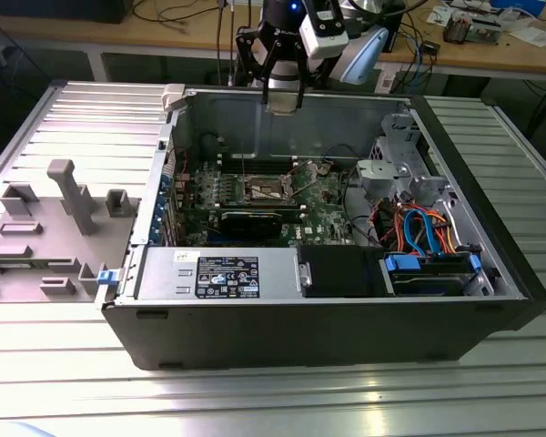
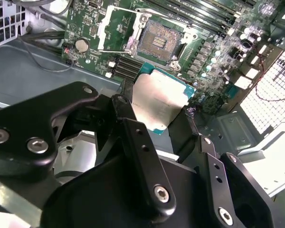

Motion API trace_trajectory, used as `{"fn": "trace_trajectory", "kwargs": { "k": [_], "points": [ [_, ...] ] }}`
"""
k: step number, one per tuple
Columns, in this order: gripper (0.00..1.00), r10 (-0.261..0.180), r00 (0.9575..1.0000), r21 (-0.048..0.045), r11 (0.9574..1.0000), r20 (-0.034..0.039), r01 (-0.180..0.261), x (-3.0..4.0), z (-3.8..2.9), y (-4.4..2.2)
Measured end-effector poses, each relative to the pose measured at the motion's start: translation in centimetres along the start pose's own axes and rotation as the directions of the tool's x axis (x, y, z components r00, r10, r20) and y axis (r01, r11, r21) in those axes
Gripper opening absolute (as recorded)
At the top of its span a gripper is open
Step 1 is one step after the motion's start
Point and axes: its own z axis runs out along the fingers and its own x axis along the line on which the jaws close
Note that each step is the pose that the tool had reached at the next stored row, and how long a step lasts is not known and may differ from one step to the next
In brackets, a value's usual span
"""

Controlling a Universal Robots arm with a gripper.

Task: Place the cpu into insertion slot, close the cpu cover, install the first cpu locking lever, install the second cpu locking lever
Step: 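Place the cpu into insertion slot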

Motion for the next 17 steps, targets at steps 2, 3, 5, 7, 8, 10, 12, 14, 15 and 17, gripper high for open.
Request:
{"fn": "trace_trajectory", "kwargs": {
  "k": [2, 3, 5, 7, 8, 10, 12, 14, 15, 17],
  "points": [
    [0.54, 0.003, 1.0000, -0.0001, 1.0000, 0.0003, -0.003, 0.00, 0.00, 0.00],
    [0.54, 0.003, 1.0000, -0.0001, 1.0000, 0.0003, -0.003, 0.00, 0.00, 0.00],
    [0.54, 0.003, 1.0000, 0.0000, 1.0000, 0.0004, -0.003, 0.00, 0.00, 0.00],
    [0.54, 0.003, 1.0000, -0.0001, 1.0000, 0.0003, -0.003, 0.00, 0.00, 0.00],
    [0.54, 0.003, 1.0000, -0.0001, 1.0000, 0.0004, -0.003, 0.00, 0.00, 0.00],
    [0.54, 0.003, 1.0000, 0.0000, 1.0000, 0.0003, -0.003, 0.00, 0.00, 0.00],
    [0.54, 0.003, 1.0000, 0.0000, 1.0000, 0.0003, -0.003, 0.00, 0.00, 0.00],
    [0.54, 0.004, 1.0000, -0.0001, 1.0000, 0.0003, -0.004, 0.00, 0.00, 0.00],
    [0.54, 0.004, 1.0000, -0.0001, 1.0000, 0.0004, -0.004, 0.00, 0.00, 0.00],
    [0.54, 0.013, 0.9999, -0.0002, 0.9999, 0.0012, -0.013, 0.00, 0.00, 0.00]
  ]
}}
